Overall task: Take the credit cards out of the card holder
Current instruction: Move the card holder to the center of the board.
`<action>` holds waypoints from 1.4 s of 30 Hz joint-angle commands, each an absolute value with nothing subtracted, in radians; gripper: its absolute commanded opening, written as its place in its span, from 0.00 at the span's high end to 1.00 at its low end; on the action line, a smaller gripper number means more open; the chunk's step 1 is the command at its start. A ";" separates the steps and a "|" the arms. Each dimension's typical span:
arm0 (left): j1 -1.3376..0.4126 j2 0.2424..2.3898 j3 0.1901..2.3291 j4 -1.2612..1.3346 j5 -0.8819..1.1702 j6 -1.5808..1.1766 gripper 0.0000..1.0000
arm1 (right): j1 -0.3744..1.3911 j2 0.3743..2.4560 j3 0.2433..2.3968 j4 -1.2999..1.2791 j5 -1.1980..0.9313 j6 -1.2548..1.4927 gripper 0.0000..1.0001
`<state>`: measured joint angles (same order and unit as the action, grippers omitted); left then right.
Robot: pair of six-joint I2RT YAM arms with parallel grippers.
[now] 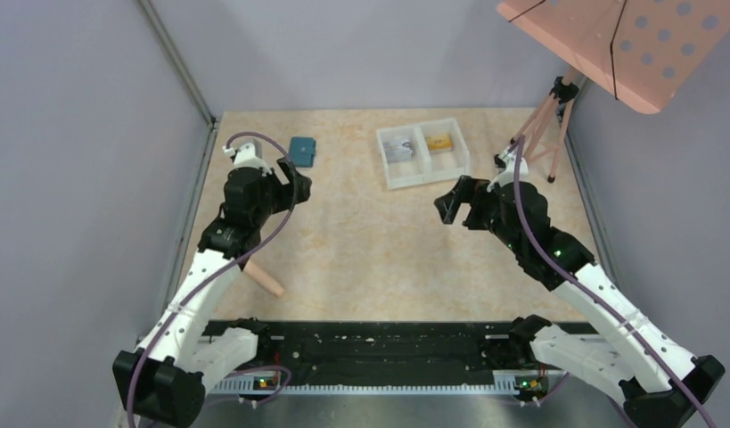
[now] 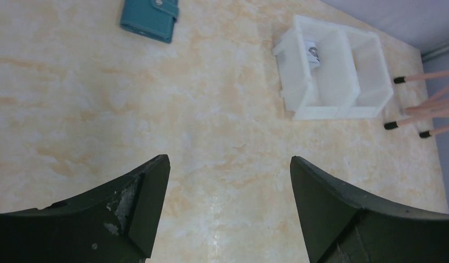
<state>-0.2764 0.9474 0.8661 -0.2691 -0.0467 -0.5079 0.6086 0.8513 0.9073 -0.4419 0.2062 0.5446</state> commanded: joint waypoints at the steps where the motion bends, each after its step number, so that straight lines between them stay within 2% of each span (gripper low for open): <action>1: -0.201 1.022 0.918 -0.194 -0.099 -0.613 0.15 | 0.615 0.803 0.887 -0.341 0.118 0.484 0.01; 8: -0.063 1.318 1.033 -0.147 -0.137 -0.579 0.21 | 0.616 0.734 0.832 -0.224 -0.010 0.446 0.02; 13: 0.024 1.509 1.111 -0.093 -0.063 -0.625 0.24 | 0.615 0.690 0.794 -0.151 -0.068 0.426 0.02; 22: 0.127 1.812 1.213 0.119 0.156 -0.753 0.35 | 0.615 0.690 0.788 -0.114 -0.050 0.403 0.02; 29: 0.131 1.984 1.307 0.200 0.281 -0.801 0.38 | 0.615 0.709 0.792 -0.114 -0.027 0.390 0.03; 37: 0.130 2.102 1.370 0.211 0.309 -0.838 0.40 | 0.616 0.721 0.802 -0.115 -0.019 0.391 0.03; 42: 0.130 2.147 1.407 0.193 0.323 -0.861 0.44 | 0.616 0.721 0.801 -0.115 -0.008 0.390 0.03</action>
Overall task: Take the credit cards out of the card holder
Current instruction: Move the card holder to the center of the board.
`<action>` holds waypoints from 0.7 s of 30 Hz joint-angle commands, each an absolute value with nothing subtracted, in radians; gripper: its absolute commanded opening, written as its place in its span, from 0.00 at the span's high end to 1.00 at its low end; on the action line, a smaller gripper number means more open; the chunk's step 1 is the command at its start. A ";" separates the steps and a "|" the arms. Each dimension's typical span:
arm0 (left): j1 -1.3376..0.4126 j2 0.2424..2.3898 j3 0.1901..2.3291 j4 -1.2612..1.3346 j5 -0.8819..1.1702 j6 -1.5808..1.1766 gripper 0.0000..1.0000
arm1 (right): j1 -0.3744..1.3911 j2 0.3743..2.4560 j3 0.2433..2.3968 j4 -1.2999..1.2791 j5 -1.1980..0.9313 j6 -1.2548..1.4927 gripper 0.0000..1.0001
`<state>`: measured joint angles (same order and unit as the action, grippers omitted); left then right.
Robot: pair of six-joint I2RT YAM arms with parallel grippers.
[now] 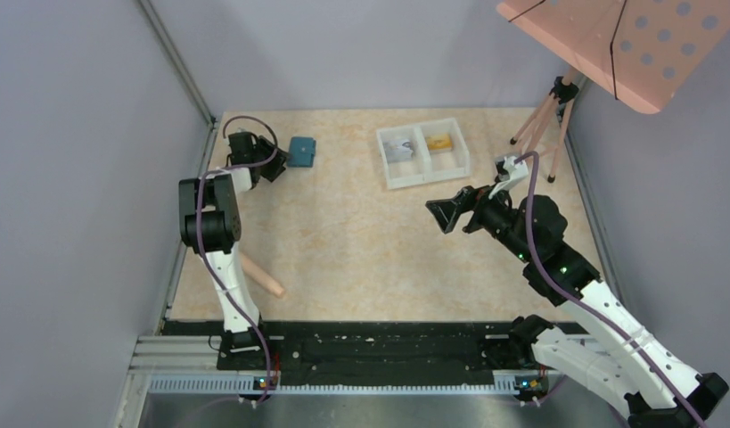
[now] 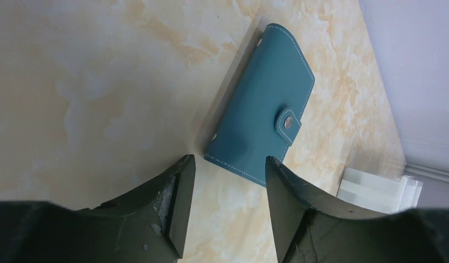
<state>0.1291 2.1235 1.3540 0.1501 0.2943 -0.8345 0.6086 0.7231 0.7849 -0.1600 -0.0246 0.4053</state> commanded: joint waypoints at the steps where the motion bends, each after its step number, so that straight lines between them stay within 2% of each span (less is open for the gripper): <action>1: 0.130 2.155 1.411 0.188 0.324 -0.864 0.46 | 0.615 0.721 0.800 -0.114 -0.008 0.391 0.04; 6: 0.130 2.176 1.428 0.149 0.317 -0.877 0.53 | 0.616 0.720 0.798 -0.113 -0.006 0.394 0.04; 14: 0.130 2.214 1.501 0.007 0.296 -0.873 0.73 | 0.615 0.704 0.796 -0.122 -0.005 0.400 0.04; 21: 0.129 2.216 1.545 -0.076 0.290 -0.841 0.99 | 0.615 0.686 0.785 -0.127 0.034 0.412 0.05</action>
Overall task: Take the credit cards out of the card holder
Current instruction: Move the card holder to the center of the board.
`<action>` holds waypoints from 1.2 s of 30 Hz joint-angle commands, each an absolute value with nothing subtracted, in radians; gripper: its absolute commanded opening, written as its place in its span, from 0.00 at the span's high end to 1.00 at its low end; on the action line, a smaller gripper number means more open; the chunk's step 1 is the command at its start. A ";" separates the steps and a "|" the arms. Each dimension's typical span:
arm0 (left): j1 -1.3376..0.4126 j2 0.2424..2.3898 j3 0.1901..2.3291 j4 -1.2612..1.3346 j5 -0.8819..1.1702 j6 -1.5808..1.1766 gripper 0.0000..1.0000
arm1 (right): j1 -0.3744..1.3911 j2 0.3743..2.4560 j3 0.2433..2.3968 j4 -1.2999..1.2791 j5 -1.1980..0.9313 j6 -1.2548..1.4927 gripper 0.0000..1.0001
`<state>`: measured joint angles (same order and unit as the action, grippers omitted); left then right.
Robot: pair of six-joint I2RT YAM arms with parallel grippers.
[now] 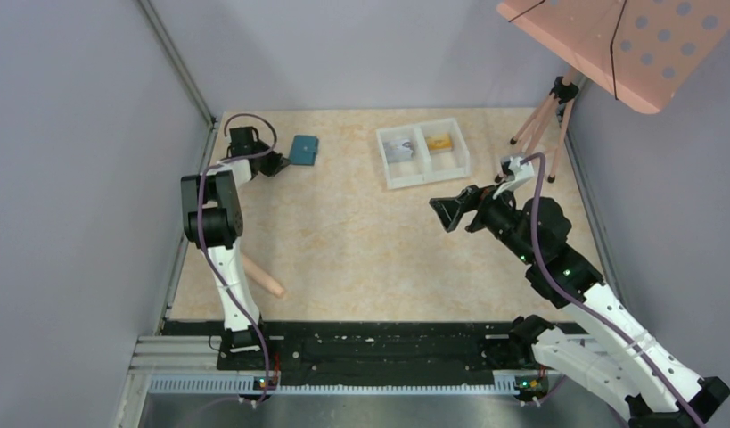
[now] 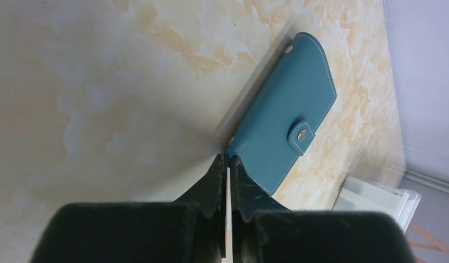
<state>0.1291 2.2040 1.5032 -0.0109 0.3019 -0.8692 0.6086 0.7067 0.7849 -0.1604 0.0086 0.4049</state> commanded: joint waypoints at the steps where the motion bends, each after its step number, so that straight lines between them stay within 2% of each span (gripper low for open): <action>1: 0.129 2.214 1.545 -0.088 0.290 -0.835 1.00 | 0.616 0.686 0.786 -0.128 0.036 0.413 0.05; 11: 0.111 2.108 1.436 -0.138 0.291 -0.781 1.00 | 0.615 0.673 0.775 -0.142 0.055 0.429 0.05; 20: 0.047 1.885 1.200 -0.145 0.293 -0.752 1.00 | 0.616 0.684 0.766 -0.205 0.072 0.481 0.06; 29: -0.173 1.562 0.876 -0.157 0.212 -0.787 1.00 | 0.615 0.721 0.743 -0.266 0.048 0.540 0.10; 36: -0.368 1.342 0.620 -0.096 0.167 -0.979 1.00 | 0.615 0.749 0.707 -0.329 0.042 0.583 0.14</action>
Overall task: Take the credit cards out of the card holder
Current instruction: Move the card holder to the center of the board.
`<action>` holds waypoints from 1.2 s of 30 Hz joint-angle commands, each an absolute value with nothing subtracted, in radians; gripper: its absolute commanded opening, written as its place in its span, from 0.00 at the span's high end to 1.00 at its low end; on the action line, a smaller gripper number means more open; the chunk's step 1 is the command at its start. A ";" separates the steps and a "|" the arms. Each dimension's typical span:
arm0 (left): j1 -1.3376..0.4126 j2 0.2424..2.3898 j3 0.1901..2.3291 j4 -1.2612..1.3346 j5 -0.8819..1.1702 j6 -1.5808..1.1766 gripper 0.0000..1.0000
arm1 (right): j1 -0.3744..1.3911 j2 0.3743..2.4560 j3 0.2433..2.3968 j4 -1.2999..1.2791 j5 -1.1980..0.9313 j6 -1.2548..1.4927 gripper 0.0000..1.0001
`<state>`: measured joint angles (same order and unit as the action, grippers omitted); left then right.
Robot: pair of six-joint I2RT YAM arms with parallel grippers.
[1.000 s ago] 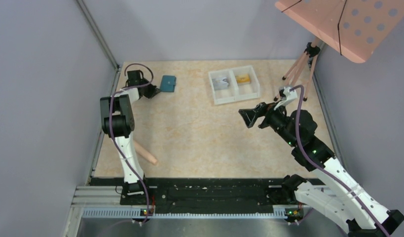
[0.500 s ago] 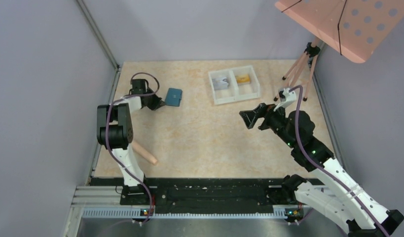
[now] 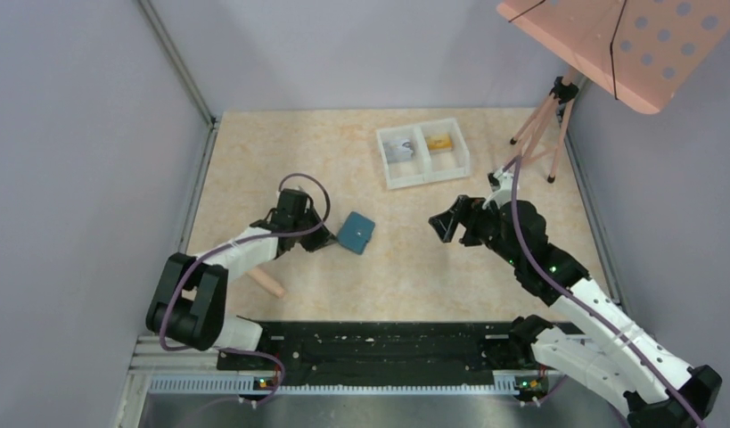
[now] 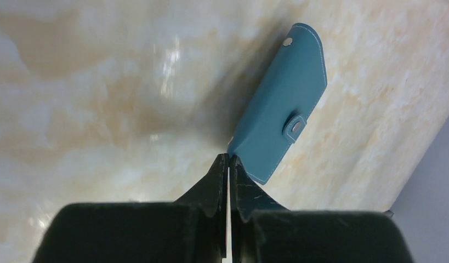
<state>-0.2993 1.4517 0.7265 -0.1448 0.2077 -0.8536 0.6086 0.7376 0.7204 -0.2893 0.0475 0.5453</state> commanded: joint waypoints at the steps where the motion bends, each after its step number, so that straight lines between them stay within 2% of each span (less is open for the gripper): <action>1: -0.396 1.319 0.595 -0.089 0.165 -1.006 1.00 | 0.615 0.754 0.703 -0.339 0.046 0.590 0.15; 9: -0.561 1.176 0.470 -0.075 0.126 -1.151 0.98 | 0.615 0.819 0.691 -0.375 0.045 0.628 0.17; 13: -0.575 1.178 0.501 -0.139 0.132 -1.095 0.77 | 0.616 0.858 0.713 -0.376 0.029 0.642 0.19; 16: -0.574 1.180 0.568 -0.232 0.081 -1.033 0.66 | 0.615 0.878 0.724 -0.375 0.020 0.653 0.21; 20: -0.574 1.195 0.615 -0.264 0.035 -0.975 0.58 | 0.616 0.897 0.733 -0.370 0.005 0.683 0.24; 30: -0.576 1.341 0.589 -0.145 0.175 -0.919 0.60 | 0.617 0.929 0.692 -0.322 -0.073 0.796 0.44; 36: -0.591 1.368 0.536 0.023 0.319 -0.930 0.59 | 0.617 0.948 0.653 -0.286 -0.096 0.824 0.50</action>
